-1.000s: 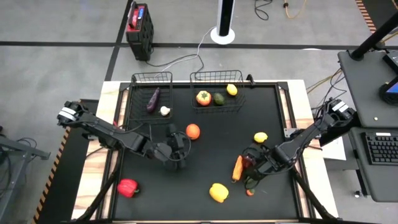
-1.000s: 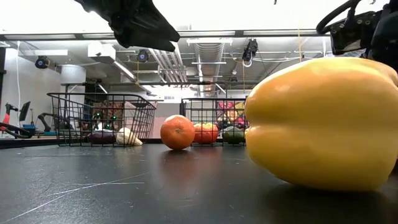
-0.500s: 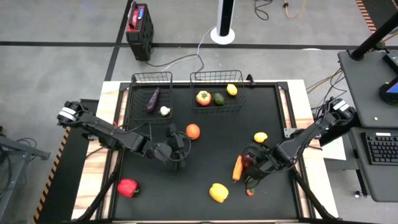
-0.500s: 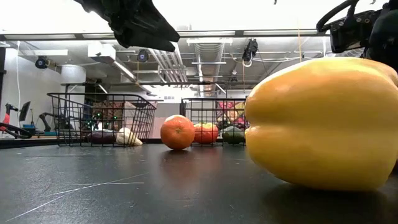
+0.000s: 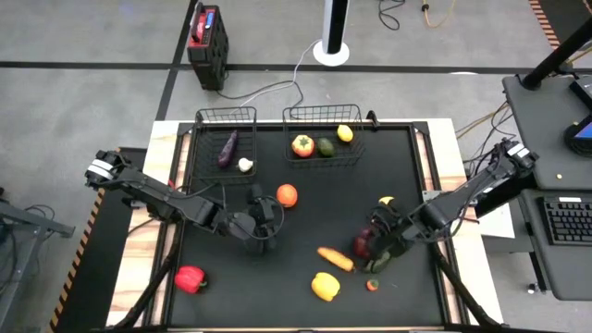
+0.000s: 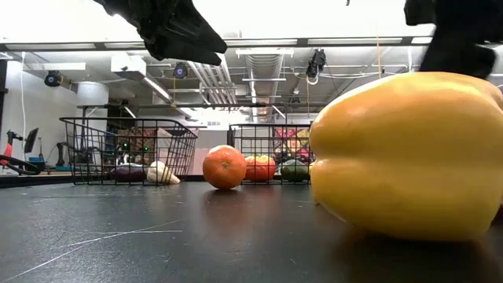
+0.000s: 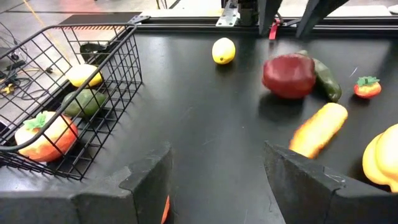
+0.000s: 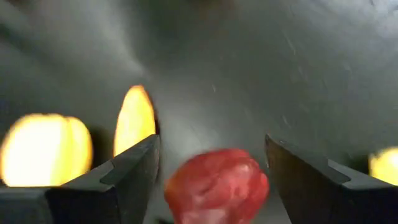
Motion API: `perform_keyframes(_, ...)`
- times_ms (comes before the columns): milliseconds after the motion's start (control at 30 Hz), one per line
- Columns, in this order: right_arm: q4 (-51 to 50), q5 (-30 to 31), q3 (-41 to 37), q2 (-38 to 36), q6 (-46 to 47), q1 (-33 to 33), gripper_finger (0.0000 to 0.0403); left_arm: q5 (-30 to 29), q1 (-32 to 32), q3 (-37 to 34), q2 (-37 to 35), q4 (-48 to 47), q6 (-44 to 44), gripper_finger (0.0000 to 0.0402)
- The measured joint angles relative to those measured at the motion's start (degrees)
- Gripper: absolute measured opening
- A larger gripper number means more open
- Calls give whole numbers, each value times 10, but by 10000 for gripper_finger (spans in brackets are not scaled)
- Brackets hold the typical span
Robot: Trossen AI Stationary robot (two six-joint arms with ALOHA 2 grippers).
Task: Sort produce into baskets
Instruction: Put the red apple into the right black wire basket
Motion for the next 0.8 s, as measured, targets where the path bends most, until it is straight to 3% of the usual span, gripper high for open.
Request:
perform_keyframes(200, -19, -37, 0, -14, -31, -25, 262, 0, 0, 0, 0, 2, 1, 230)
perform_keyframes(400, -31, -128, 0, -12, 38, -24, 254, 25, -1, 0, 5, 34, 18, 226)
perform_keyframes(633, -50, -154, 1, -9, 48, -17, 292, 38, -1, 0, 42, 111, 58, 214)
perform_keyframes(800, -71, -150, 8, -1, -1, -18, 330, 41, -1, -1, 63, 137, 66, 212)
